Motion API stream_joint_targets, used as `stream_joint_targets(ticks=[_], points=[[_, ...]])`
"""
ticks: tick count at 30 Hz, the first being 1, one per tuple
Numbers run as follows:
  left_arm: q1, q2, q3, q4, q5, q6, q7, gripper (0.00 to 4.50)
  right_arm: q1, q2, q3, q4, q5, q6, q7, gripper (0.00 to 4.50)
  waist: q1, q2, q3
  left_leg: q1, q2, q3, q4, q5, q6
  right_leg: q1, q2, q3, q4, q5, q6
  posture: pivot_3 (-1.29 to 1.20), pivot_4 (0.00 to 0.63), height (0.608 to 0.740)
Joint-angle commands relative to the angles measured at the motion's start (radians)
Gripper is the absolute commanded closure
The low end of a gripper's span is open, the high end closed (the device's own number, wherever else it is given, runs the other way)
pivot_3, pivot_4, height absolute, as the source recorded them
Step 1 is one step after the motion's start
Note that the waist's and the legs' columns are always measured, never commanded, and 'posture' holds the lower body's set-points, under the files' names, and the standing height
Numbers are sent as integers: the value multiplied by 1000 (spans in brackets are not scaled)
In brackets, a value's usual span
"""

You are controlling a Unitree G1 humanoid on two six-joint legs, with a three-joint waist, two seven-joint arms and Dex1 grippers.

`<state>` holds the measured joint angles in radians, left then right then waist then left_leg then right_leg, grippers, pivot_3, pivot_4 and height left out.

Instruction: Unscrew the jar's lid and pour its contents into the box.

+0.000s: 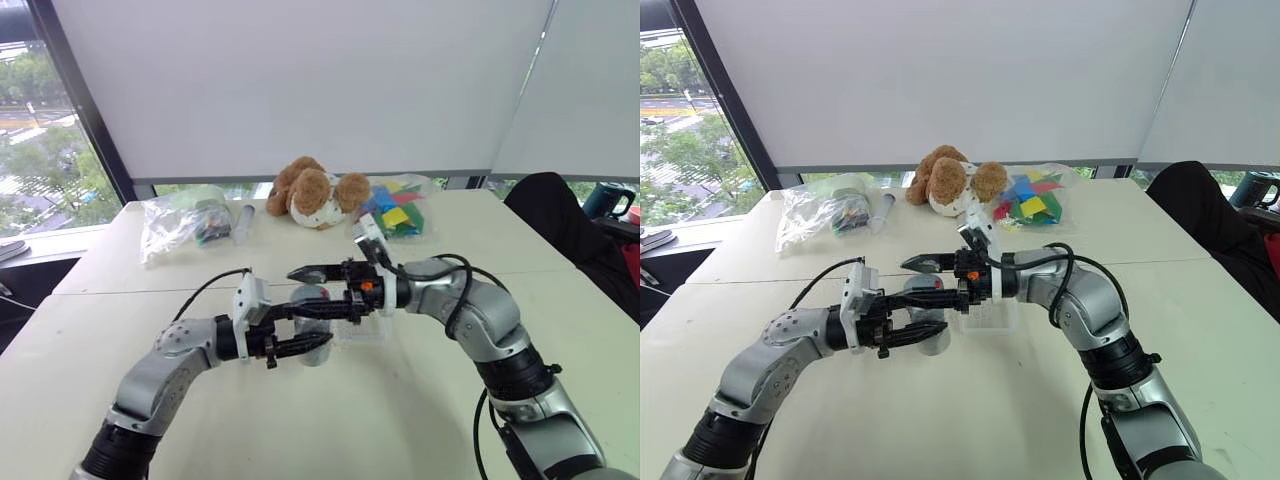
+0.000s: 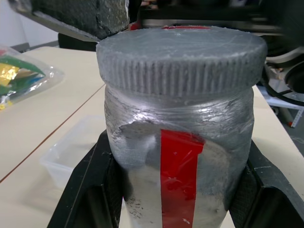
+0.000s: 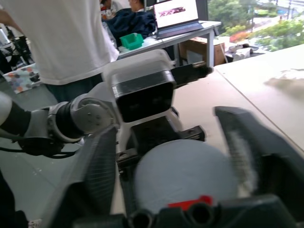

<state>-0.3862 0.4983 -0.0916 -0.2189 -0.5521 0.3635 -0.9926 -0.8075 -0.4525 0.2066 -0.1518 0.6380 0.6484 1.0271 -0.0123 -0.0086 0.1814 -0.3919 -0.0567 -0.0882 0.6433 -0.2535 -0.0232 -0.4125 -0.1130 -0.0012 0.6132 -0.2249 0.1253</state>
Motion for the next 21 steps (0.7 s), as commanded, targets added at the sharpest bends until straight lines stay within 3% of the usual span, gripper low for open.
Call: stream_joint_targets(ticks=[1,2,7,12,16,19,20,21], points=[[-5,0,21,-65,-17,-16,-5,2390,12,-2,-14,-2,-7,-25,35,3306,-1,0,0,0,0,0,0,0,0,0,0,0,0,0,0,0,150,740],[-3,5,22,-70,-18,-16,-10,2390,18,-6,-17,1,-2,-33,56,3674,-1,0,0,0,0,0,0,0,0,0,0,0,0,0,0,0,150,740],[-3,14,33,-77,-30,-17,-31,2390,13,-39,-27,36,3,-71,180,3674,1,0,0,0,0,0,0,0,0,0,0,0,0,0,0,0,150,740],[8,19,41,-83,-24,-23,-29,2390,-13,-16,-114,25,126,27,164,3674,0,0,0,0,1,0,0,0,0,0,0,0,0,0,0,0,150,740],[20,15,46,-87,-16,-26,-21,2390,14,-6,-124,3,77,-13,101,1939,0,0,0,0,1,-2,0,0,0,0,0,0,0,0,0,0,150,740],[28,9,42,-89,-6,-30,-17,2390,17,-20,-107,11,21,-25,61,382,0,0,0,0,0,-1,0,0,0,0,0,0,0,0,0,0,150,740],[30,6,39,-89,-4,-30,-15,2390,17,-27,-94,10,7,-30,68,56,0,0,0,0,0,-1,0,0,0,0,0,0,0,0,0,0,150,740],[30,5,37,-90,-3,-30,-14,2390,17,-30,-87,9,-1,-32,74,56,1,0,0,0,0,-1,0,0,0,0,0,0,0,0,0,0,150,740]])
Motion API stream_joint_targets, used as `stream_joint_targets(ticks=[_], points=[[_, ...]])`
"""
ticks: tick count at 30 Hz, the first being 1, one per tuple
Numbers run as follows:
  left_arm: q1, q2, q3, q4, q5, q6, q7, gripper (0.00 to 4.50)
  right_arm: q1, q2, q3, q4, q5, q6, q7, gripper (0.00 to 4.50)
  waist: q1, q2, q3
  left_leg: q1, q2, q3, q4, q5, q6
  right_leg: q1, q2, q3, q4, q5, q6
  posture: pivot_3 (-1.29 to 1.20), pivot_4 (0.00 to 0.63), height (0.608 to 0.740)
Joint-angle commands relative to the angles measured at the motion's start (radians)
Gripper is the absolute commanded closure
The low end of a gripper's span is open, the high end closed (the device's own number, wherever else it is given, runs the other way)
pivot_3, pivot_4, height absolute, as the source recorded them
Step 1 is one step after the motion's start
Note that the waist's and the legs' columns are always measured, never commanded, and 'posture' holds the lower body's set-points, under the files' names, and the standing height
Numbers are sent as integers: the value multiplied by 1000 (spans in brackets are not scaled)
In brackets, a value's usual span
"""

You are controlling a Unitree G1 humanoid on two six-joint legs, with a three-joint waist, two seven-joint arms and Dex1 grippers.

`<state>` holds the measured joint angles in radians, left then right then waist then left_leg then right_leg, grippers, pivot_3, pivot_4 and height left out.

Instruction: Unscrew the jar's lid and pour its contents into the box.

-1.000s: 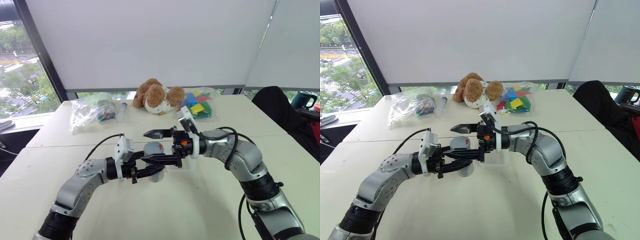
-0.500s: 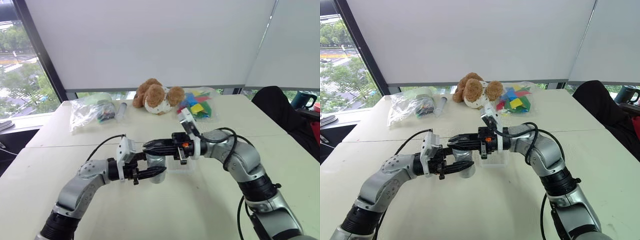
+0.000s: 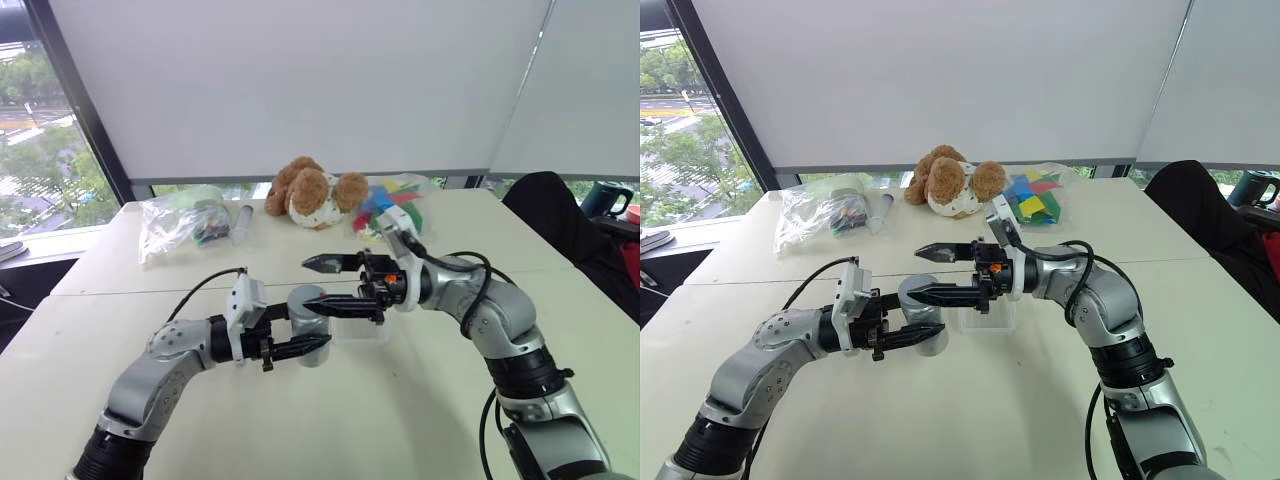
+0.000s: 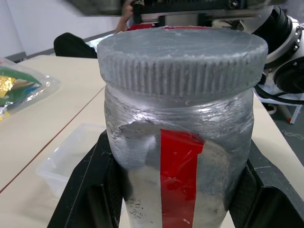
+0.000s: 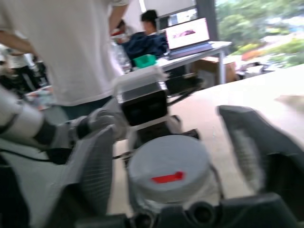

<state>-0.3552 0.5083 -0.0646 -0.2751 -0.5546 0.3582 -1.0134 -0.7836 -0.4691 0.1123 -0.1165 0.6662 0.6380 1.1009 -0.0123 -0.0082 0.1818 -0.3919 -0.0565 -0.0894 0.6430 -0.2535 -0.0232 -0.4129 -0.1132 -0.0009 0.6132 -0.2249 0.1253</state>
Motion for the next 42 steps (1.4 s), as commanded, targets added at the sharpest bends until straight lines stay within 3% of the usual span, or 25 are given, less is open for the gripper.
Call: stream_joint_targets(ticks=[1,17,20,23,24,36,40,42], points=[[-1,-6,9,-34,1,-25,8,2390,-6,-11,10,-28,-33,-24,1,56,1,0,0,0,0,0,0,0,0,0,0,0,0,0,0,0,150,740],[-1,-31,-1,-33,22,-17,37,2390,-16,5,56,-34,-66,-12,23,56,0,0,0,0,0,0,0,0,0,0,0,0,0,0,0,0,150,740],[0,-28,-2,-34,25,-16,36,2390,-16,9,53,-33,-70,-22,27,856,0,0,0,0,0,0,0,0,0,0,0,0,0,0,0,0,150,740],[0,-26,-4,-35,26,-15,34,2390,-16,14,51,-31,-71,-35,31,2171,0,0,0,0,0,0,0,0,0,0,0,0,0,0,0,0,150,740],[0,-24,-4,-34,26,-16,30,2390,-17,16,52,-29,-70,-40,35,2214,0,0,0,0,0,0,0,0,0,0,0,0,0,0,0,0,150,740],[-14,51,-71,-48,-19,-92,-251,2390,-102,-57,140,94,-61,-100,467,2213,-2,1,0,0,0,2,0,0,0,0,0,0,0,0,0,0,150,740],[-20,54,-82,-56,-20,-105,-277,2390,-123,-17,85,116,-15,-88,444,2213,-1,0,1,0,0,1,0,0,0,0,0,0,0,0,0,0,150,740],[-25,53,-76,-51,-21,-106,-266,2390,-123,-9,48,90,33,-52,426,1119,-1,0,1,0,1,0,0,0,0,0,0,0,0,0,0,0,150,740]])
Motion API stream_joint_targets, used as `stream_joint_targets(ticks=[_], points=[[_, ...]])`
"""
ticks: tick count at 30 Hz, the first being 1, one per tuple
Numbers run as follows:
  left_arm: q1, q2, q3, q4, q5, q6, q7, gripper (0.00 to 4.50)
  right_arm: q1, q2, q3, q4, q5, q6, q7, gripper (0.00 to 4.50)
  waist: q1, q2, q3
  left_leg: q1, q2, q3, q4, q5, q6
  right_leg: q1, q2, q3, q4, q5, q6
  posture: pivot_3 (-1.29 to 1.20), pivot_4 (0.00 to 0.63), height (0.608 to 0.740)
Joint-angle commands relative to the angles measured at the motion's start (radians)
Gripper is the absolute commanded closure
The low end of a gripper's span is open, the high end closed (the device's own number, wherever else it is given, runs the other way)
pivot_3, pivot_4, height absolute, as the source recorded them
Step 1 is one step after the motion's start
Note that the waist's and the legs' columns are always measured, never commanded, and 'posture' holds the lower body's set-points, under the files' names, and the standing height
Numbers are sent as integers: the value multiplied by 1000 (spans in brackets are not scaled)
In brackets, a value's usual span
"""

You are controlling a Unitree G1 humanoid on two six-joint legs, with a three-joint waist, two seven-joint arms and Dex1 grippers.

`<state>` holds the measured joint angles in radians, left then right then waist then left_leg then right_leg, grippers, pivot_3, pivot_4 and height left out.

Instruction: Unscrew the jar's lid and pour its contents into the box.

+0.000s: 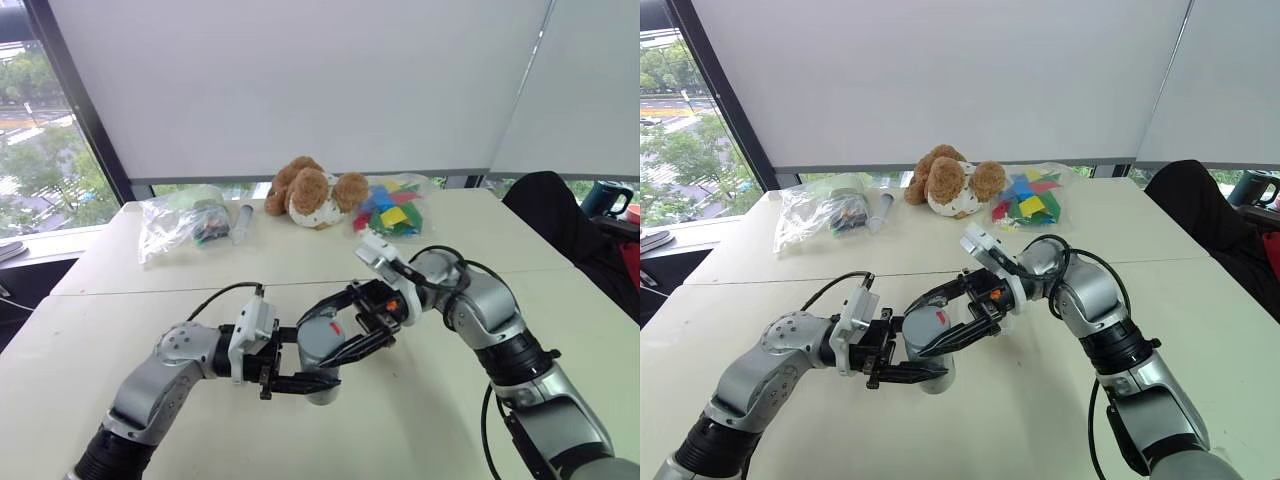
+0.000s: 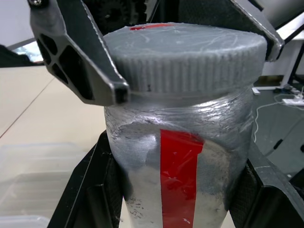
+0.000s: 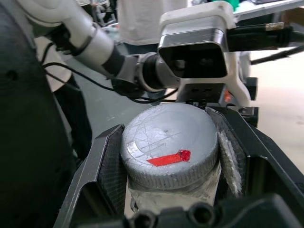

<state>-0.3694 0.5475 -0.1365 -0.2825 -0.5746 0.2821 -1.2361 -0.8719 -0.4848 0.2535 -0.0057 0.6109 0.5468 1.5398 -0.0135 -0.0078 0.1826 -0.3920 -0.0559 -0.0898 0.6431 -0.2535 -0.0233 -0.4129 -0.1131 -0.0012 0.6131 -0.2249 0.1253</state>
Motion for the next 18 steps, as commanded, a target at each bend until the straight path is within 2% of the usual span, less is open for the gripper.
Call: stream_joint_targets(ticks=[1,2,3,5,11,14,18], points=[[-14,16,0,-42,-5,-22,-38,2390,-28,4,-102,-30,86,24,-13,680,1,0,0,0,0,0,0,0,0,0,0,0,0,0,0,0,150,740],[-18,16,6,-39,-9,-16,-30,2390,-21,-5,-106,-37,84,21,-12,259,3,0,0,0,0,0,0,0,0,0,-1,0,0,0,0,0,150,740],[-21,18,15,-38,-18,1,-17,2390,-13,-19,-104,-42,78,30,-12,50,4,0,0,0,0,0,0,0,0,0,-1,0,0,0,0,0,150,740],[-23,26,43,-40,-46,48,17,2390,5,-42,-116,-44,45,-7,-24,50,3,0,0,0,0,0,0,0,0,0,-1,0,0,0,0,0,150,740],[13,22,105,-14,-8,36,118,2390,62,-67,-196,-124,47,25,-197,50,1,0,0,0,0,0,0,0,0,-1,-1,0,0,0,0,0,150,740],[25,9,103,-13,16,36,170,2390,108,-52,-189,-218,55,70,-299,50,2,0,0,0,0,0,-1,0,0,-1,-1,0,0,0,0,0,150,740],[35,-31,87,-43,10,55,233,2390,129,5,-131,-307,-13,100,-476,50,1,0,0,0,0,0,-1,0,0,-1,-1,1,0,0,0,0,150,740]])
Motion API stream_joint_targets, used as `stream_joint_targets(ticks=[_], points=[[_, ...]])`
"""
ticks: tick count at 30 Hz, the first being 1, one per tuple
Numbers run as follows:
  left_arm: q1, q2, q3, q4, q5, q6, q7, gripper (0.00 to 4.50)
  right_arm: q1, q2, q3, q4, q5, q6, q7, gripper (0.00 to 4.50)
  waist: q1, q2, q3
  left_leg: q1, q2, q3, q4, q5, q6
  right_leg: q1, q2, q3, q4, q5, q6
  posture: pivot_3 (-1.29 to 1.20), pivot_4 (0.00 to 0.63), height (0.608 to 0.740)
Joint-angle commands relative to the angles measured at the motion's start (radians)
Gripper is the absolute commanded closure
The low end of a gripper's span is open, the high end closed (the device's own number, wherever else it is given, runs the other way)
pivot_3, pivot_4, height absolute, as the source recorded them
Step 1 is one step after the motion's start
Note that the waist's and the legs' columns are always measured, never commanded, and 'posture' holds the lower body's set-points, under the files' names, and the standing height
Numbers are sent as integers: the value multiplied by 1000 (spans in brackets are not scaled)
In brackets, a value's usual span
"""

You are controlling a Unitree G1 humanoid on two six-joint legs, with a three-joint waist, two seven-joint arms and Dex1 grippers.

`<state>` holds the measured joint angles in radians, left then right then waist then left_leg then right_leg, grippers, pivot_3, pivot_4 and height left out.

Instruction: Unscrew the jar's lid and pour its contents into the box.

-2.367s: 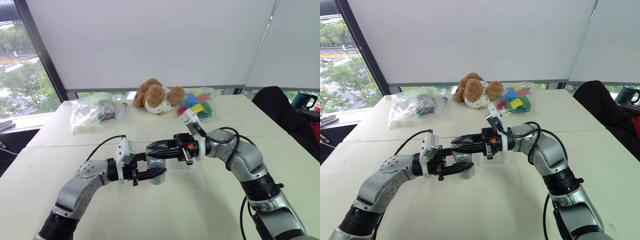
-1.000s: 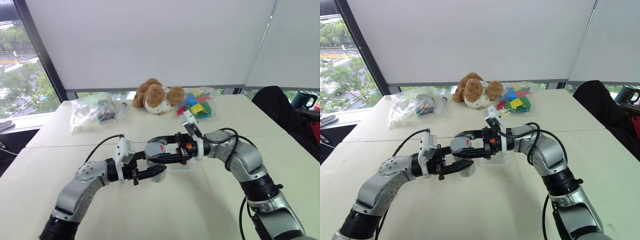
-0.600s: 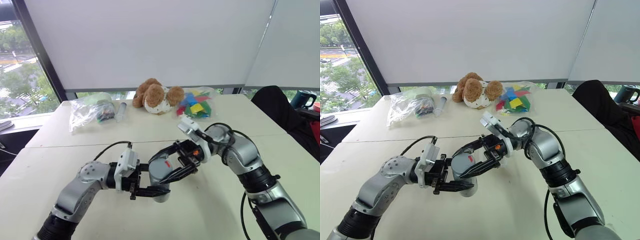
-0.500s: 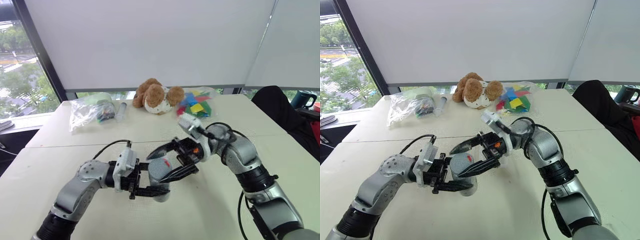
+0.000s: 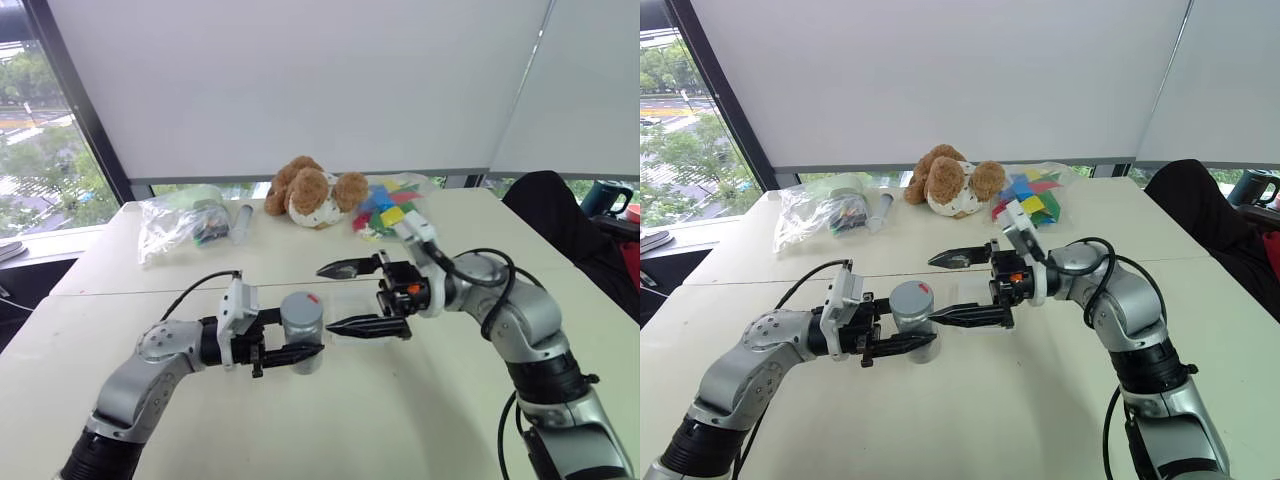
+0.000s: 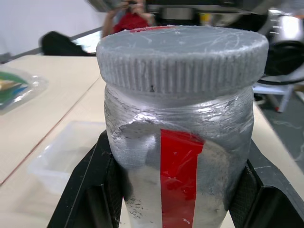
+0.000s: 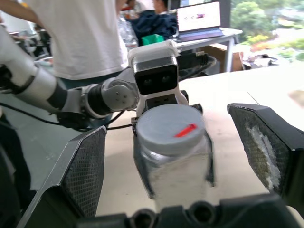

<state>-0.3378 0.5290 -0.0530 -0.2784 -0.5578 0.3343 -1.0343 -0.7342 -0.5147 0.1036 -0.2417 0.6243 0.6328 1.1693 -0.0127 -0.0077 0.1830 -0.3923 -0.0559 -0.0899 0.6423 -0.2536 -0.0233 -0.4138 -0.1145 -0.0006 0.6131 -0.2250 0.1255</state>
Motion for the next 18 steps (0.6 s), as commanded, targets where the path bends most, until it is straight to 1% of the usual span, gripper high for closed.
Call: stream_joint_targets(ticks=[1,4,11,18], points=[[5,-15,-8,-50,0,1,29,2390,-10,53,33,-72,-42,13,-136,50,0,0,0,0,0,0,0,0,0,0,0,0,0,0,0,0,150,740],[0,-16,-35,-41,19,-7,14,2390,-27,96,54,-52,-60,24,-193,50,1,0,0,0,0,0,0,0,0,0,0,0,0,0,0,0,150,740],[-38,-45,-61,-3,44,-27,5,2390,-70,133,76,16,-81,9,-211,50,1,0,0,0,-1,0,0,0,0,0,0,0,0,0,0,0,150,740],[-34,-53,-50,-3,49,-28,5,2390,-60,96,84,32,-86,8,-164,50,-1,0,0,0,-1,0,0,0,0,0,1,0,0,0,0,0,150,740]])
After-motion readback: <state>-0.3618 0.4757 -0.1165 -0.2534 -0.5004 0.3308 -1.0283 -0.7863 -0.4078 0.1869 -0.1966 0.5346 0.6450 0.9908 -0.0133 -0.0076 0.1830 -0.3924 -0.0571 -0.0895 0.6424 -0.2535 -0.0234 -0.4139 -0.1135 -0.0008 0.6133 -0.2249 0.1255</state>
